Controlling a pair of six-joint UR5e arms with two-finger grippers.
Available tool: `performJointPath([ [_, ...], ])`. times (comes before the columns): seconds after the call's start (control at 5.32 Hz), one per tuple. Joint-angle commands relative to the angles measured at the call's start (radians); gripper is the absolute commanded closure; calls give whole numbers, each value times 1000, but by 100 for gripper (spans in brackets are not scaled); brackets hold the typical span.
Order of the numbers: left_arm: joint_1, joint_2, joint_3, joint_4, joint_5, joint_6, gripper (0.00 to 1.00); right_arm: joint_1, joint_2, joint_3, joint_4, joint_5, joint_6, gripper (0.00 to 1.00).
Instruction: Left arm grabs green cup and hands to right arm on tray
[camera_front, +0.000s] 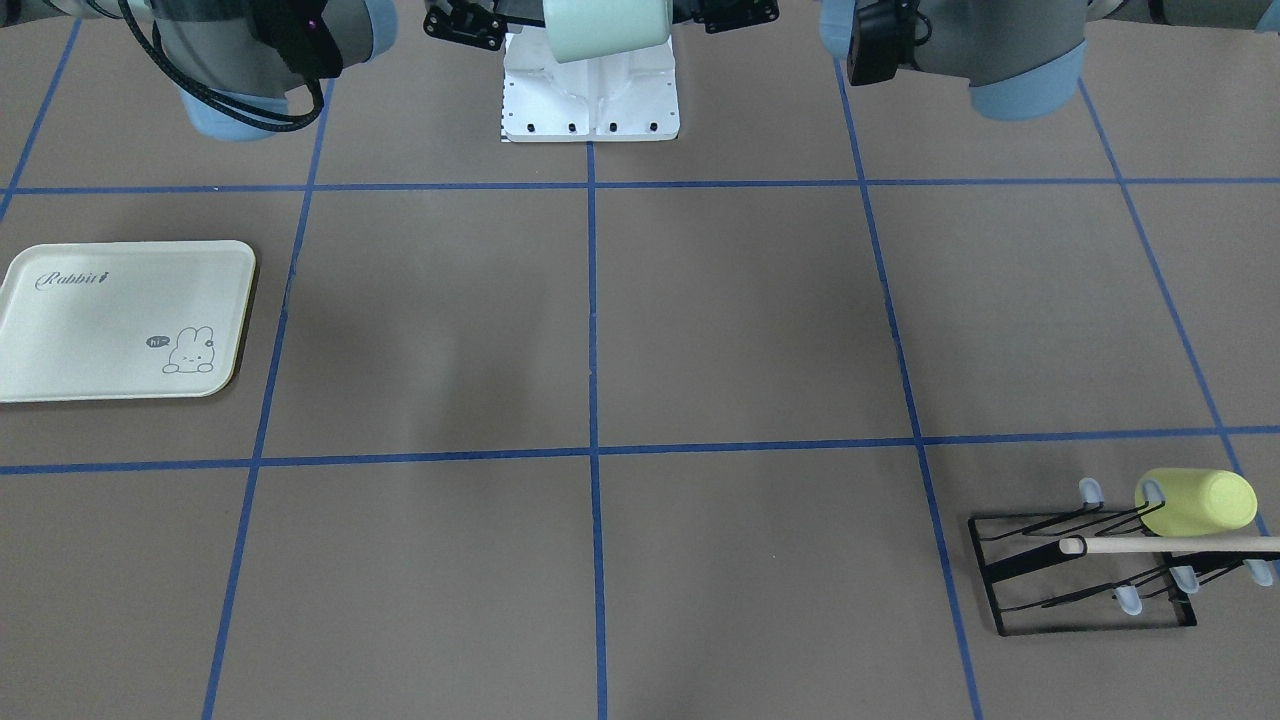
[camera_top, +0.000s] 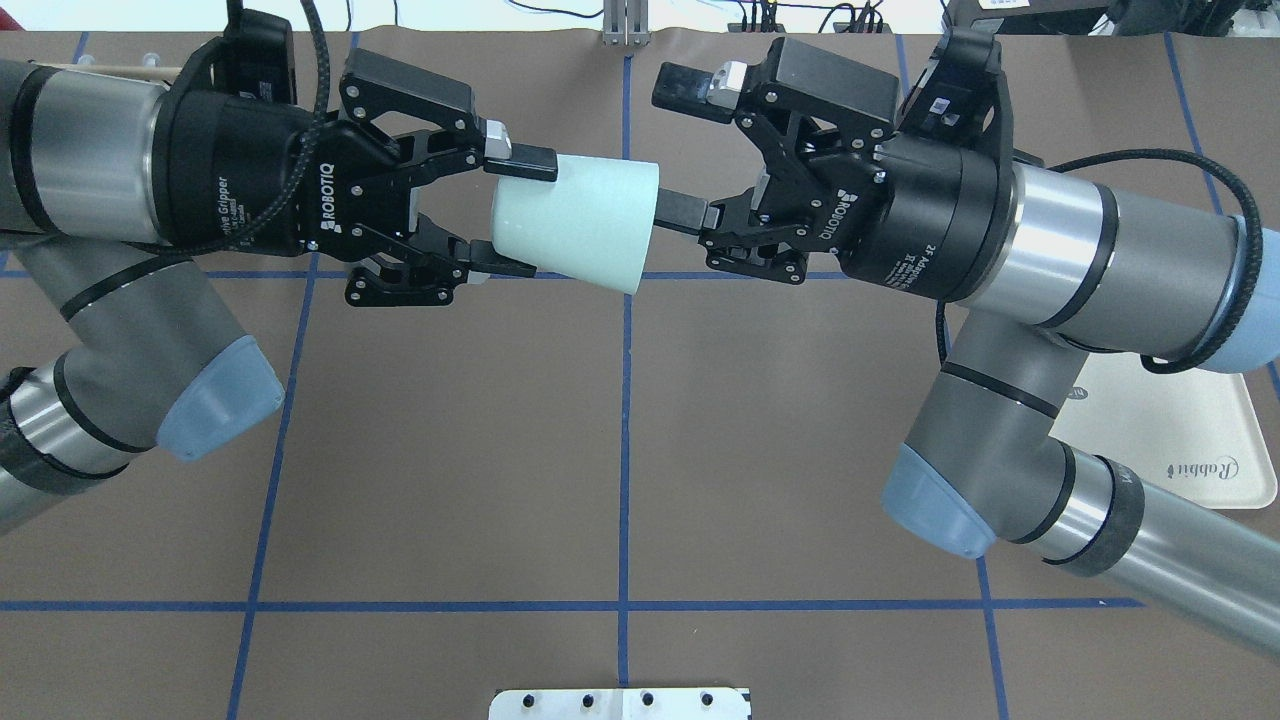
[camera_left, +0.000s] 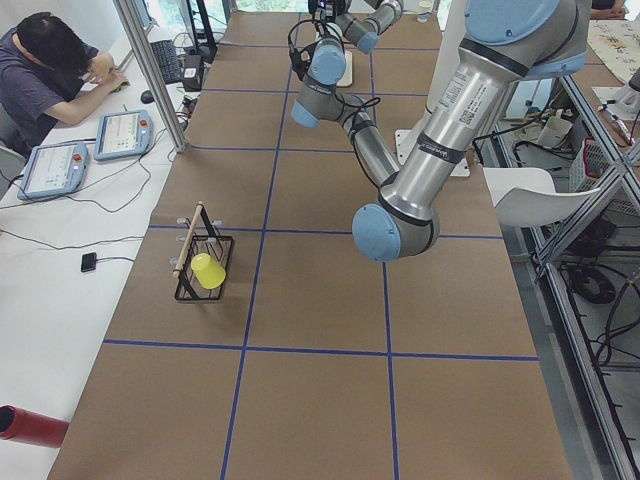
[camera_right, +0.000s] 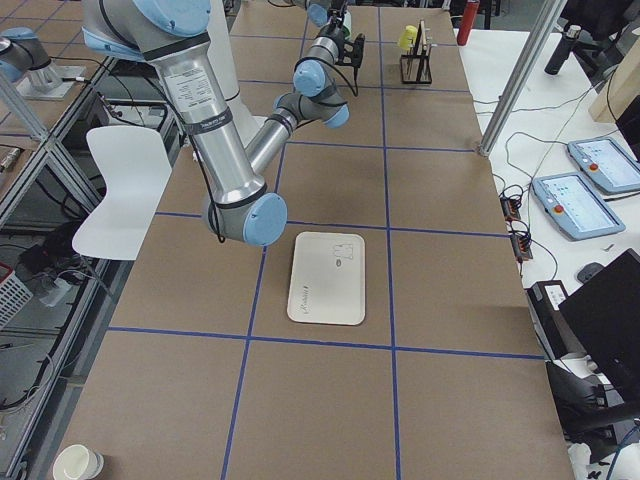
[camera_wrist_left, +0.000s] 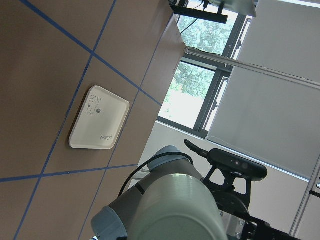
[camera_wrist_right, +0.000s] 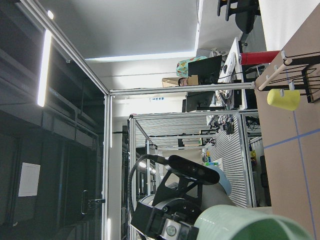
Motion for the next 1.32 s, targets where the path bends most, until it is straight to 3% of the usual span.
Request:
performJointPath([
  [0.0, 1, 0, 0, 0, 0, 0, 100, -2, 11, 0, -8, 3, 3, 2],
  [0.19, 1, 0, -1, 0, 0, 0, 100, -2, 25, 0, -30, 4, 4, 3],
  [0.38, 1, 0, -1, 0, 0, 0, 100, -2, 25, 0, -33, 7, 9, 10],
  [0.56, 1, 0, -1, 0, 0, 0, 100, -2, 25, 5, -71, 10, 9, 29],
  [1.13, 1, 0, -4, -2, 0, -5, 100, -2, 22, 3, -91, 12, 4, 30],
])
